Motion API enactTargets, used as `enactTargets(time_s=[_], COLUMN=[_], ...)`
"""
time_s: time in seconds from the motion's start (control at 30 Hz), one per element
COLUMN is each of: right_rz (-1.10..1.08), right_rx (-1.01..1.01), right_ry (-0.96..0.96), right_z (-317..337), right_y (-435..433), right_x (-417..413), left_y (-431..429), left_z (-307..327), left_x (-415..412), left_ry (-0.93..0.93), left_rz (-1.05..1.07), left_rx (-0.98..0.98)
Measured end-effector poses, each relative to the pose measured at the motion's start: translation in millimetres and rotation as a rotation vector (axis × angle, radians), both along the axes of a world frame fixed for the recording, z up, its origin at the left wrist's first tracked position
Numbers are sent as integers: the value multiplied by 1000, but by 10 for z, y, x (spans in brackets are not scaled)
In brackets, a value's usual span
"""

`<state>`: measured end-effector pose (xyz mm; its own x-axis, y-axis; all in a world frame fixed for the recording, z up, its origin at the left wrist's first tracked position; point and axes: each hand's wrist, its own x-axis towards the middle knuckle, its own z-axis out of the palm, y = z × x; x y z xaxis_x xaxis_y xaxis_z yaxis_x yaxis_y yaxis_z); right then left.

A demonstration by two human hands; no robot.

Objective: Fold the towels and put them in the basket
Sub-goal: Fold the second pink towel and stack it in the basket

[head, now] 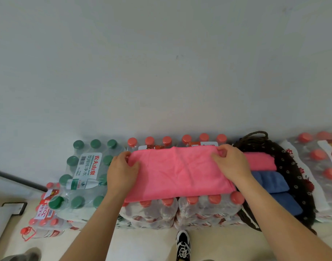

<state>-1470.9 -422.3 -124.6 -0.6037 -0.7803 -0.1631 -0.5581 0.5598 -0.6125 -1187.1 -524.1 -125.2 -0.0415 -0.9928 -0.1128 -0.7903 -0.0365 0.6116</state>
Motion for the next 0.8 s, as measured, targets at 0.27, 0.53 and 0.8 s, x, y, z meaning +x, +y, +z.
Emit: enactTargets(time_s=[0.27, 0.53, 0.8], right_rz=[-79, -30, -49], right_rx=[60, 30, -66], right_ry=[-102, -109, -77], right_z=[30, 97, 75], right_y=[-88, -9, -11], right_x=[-24, -10, -39], left_y=[51, 26, 73], left_z=[12, 7, -55], left_x=[-32, -7, -38], left_ry=[97, 169, 233], left_rz=[114, 166, 171], left_rx=[13, 24, -9])
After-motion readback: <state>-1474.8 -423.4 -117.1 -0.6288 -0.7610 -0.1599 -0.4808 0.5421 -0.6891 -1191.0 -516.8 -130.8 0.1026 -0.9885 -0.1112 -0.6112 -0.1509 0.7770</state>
